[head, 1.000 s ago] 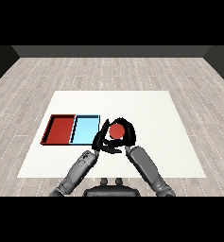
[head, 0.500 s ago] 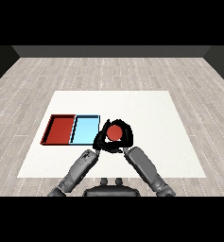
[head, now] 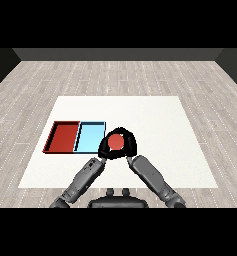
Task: Pick the red can and put it in the red box
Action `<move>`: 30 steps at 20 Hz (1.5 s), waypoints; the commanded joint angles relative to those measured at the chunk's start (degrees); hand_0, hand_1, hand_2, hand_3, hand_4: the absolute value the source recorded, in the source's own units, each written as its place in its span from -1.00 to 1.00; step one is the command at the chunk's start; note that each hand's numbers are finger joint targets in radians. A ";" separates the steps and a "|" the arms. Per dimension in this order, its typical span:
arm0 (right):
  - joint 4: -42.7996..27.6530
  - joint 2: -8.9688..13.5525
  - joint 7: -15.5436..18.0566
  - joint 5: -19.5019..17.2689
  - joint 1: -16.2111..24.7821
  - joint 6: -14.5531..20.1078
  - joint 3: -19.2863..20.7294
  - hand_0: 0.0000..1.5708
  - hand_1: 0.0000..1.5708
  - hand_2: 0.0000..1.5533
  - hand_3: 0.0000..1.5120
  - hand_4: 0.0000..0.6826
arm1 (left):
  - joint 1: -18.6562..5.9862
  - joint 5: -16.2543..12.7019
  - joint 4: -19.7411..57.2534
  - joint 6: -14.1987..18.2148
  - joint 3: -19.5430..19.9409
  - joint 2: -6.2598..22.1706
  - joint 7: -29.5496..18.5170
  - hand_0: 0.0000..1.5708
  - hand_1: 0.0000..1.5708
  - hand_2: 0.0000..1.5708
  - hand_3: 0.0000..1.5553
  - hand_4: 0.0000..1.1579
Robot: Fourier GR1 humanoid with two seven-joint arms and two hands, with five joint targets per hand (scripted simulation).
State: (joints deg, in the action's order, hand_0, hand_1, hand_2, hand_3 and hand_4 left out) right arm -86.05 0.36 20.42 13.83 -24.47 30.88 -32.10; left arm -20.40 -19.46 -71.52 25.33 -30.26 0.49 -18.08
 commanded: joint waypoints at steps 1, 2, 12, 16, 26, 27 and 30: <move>-0.52 -0.34 0.84 0.32 0.87 -1.97 1.73 0.91 0.91 0.87 0.84 0.91 | -0.63 -1.95 2.51 5.29 -2.47 -0.46 -2.72 1.00 1.00 0.99 0.90 0.94; 2.29 -0.34 0.38 0.48 -2.52 -1.86 2.66 0.90 0.90 0.86 0.84 0.92 | -2.33 -3.06 0.98 8.68 -4.60 -0.47 -0.78 1.00 1.00 0.99 0.90 0.94; 0.61 -0.35 -0.72 2.12 -2.18 -2.74 3.37 0.90 0.90 0.85 0.84 0.87 | -1.22 -1.69 -0.14 10.00 -2.15 -0.47 -5.55 1.00 1.00 0.99 0.91 0.96; 2.97 0.22 -4.67 -0.89 -0.39 -4.48 3.57 0.18 0.18 0.20 -0.30 -1.00 | -1.14 -2.81 0.46 7.03 -0.04 -0.48 -9.44 1.00 1.00 1.00 0.95 0.98; -0.20 -0.35 -10.95 -3.13 -2.66 -2.76 4.84 -1.00 -1.00 -1.00 -1.00 -1.00 | -2.86 -3.78 3.56 11.01 -1.43 -0.44 -11.24 1.00 1.00 1.00 0.93 0.97; 7.43 -0.35 -3.44 1.07 -3.49 -1.37 2.67 -1.00 -1.00 -1.00 -1.00 -1.00 | 1.67 -1.13 -0.55 10.51 -1.31 -0.45 -10.30 1.00 1.00 1.00 0.92 0.96; 1.99 -0.36 -8.64 -1.77 -2.33 -2.35 4.18 -1.00 -1.00 -1.00 -1.00 -1.00 | 1.75 1.12 -4.00 8.92 0.06 0.43 -6.80 1.00 1.00 1.00 0.92 0.96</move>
State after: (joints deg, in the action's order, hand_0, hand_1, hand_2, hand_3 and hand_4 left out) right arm -84.98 0.05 12.57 11.14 -25.68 29.06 -29.66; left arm -19.86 -20.92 -70.82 34.81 -30.50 0.80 -26.90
